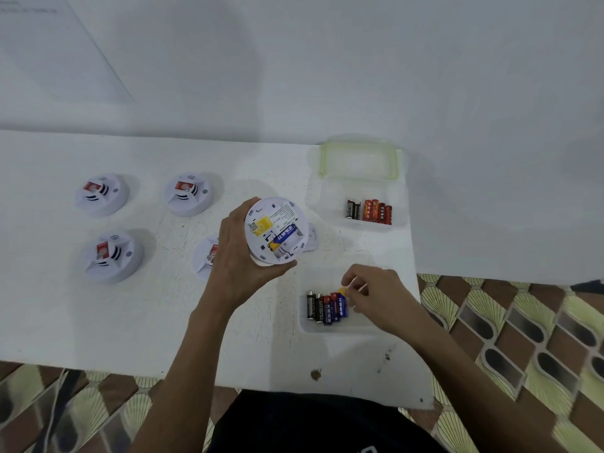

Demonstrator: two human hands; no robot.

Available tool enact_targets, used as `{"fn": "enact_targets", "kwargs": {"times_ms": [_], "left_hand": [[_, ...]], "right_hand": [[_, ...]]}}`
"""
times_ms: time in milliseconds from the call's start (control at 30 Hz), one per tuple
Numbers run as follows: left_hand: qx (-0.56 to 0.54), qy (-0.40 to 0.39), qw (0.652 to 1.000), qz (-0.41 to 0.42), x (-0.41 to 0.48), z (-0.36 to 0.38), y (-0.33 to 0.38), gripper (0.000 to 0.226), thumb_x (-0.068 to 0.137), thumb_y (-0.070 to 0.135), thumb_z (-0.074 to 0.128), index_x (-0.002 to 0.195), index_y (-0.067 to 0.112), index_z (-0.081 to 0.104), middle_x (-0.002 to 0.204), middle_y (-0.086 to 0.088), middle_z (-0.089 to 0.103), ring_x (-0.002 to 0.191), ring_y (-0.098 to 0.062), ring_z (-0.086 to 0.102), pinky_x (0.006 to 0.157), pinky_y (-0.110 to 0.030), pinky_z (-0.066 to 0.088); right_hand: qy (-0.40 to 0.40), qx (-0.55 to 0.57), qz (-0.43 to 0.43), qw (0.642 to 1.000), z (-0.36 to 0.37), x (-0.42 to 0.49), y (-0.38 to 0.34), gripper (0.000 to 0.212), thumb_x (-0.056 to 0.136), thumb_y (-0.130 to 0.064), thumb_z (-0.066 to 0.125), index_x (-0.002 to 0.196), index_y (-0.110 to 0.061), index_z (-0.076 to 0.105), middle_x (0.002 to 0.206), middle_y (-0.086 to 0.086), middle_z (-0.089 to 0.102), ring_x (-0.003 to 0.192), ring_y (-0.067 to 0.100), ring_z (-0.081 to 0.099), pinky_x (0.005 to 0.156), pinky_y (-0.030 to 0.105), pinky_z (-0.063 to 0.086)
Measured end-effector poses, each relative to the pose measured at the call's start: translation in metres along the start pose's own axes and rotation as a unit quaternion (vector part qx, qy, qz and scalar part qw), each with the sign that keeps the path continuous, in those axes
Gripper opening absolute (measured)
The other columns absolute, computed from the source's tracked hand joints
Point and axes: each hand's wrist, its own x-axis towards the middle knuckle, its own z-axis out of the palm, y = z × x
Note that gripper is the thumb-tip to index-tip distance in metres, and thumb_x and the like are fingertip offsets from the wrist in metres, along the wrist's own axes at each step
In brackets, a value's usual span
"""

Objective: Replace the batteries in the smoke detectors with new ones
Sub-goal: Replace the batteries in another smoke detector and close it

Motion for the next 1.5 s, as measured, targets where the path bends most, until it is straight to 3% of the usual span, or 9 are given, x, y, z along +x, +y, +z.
{"fn": "enact_targets", "kwargs": {"times_ms": [200,333,433,633,900,1000,1133,1267,1500], "left_hand": [[-0.02,-0.025,0.999,-0.014,-0.005,-0.001,0.004,0.078,0.06,0.056,0.076,0.124,0.044,0.033,0.118,0.041,0.039,0.113,0.016,0.041,0.096,-0.016,0.033],[-0.033,-0.079,0.996,-0.003,-0.004,-0.004,0.013,0.077,0.059,0.063,0.069,0.124,0.054,0.028,0.121,0.052,0.03,0.116,0.022,0.035,0.095,0.001,0.027],[-0.054,-0.121,0.991,-0.015,-0.004,-0.007,0.018,0.084,0.056,0.069,0.071,0.124,0.068,0.021,0.123,0.048,0.033,0.119,0.013,0.04,0.099,-0.006,0.032],[-0.078,-0.162,0.982,-0.051,-0.007,-0.014,0.023,0.092,0.045,0.087,0.062,0.123,0.05,0.03,0.117,0.032,0.044,0.108,0.01,0.049,0.09,-0.004,0.038],[-0.124,-0.185,0.974,0.033,-0.006,-0.009,0.041,0.073,0.065,0.043,0.078,0.12,0.064,0.034,0.117,0.039,0.047,0.109,0.011,0.05,0.088,-0.003,0.037],[-0.119,-0.175,0.977,0.033,-0.007,-0.009,0.037,0.08,0.063,0.039,0.08,0.122,0.063,0.033,0.12,0.039,0.046,0.111,0.011,0.049,0.089,-0.003,0.037],[-0.099,-0.146,0.984,0.006,-0.009,-0.008,0.028,0.085,0.056,0.046,0.081,0.123,0.063,0.032,0.119,0.035,0.048,0.111,0.003,0.052,0.092,-0.018,0.045],[-0.072,-0.141,0.987,-0.031,-0.013,-0.006,0.012,0.094,0.055,0.052,0.084,0.133,0.045,0.031,0.128,0.014,0.048,0.119,-0.012,0.049,0.098,-0.039,0.046],[-0.041,-0.138,0.988,-0.057,-0.009,-0.004,0.006,0.095,0.054,0.056,0.08,0.134,0.041,0.03,0.129,0.015,0.043,0.12,-0.008,0.044,0.101,-0.041,0.044]], "right_hand": [[0.089,0.029,-0.201,0.975,-0.019,0.006,-0.037,0.01,0.093,-0.014,0.061,0.098,-0.02,0.067,0.084,-0.007,0.065,0.074,0.007,0.062,0.067,0.022,0.054],[0.116,-0.108,-0.354,0.922,-0.023,0.019,-0.063,0.017,0.093,-0.013,0.058,0.103,-0.02,0.071,0.093,0.0,0.059,0.083,0.016,0.052,0.066,0.027,0.045],[0.09,-0.203,-0.417,0.881,-0.026,0.029,-0.071,0.021,0.089,-0.01,0.057,0.103,-0.02,0.07,0.094,0.006,0.055,0.083,0.022,0.049,0.066,0.031,0.041],[0.017,-0.288,-0.466,0.836,-0.042,0.037,-0.083,0.022,0.089,-0.019,0.053,0.106,-0.026,0.065,0.097,0.008,0.052,0.079,0.022,0.049,0.065,0.034,0.043],[-0.066,-0.335,-0.523,0.781,-0.053,0.043,-0.089,0.023,0.086,-0.025,0.059,0.109,-0.027,0.06,0.1,0.007,0.051,0.073,0.019,0.047,0.061,0.028,0.039],[-0.052,-0.286,-0.514,0.807,-0.053,0.044,-0.082,0.015,0.087,-0.02,0.058,0.102,-0.019,0.06,0.095,0.002,0.055,0.076,0.017,0.046,0.067,0.018,0.028],[-0.031,-0.062,-0.396,0.916,-0.054,0.034,-0.068,0.008,0.088,-0.013,0.064,0.092,-0.013,0.058,0.084,-0.006,0.058,0.078,0.013,0.055,0.067,0.026,0.047],[-0.047,0.114,-0.256,0.959,-0.058,0.019,-0.049,0.013,0.087,-0.009,0.07,0.092,-0.012,0.058,0.086,-0.003,0.064,0.082,0.017,0.066,0.076,0.03,0.058],[-0.049,0.046,-0.05,0.996,-0.034,-0.005,0.001,0.014,0.086,-0.021,0.071,0.088,-0.023,0.057,0.076,0.0,0.071,0.067,0.01,0.068,0.068,0.03,0.06]]}}
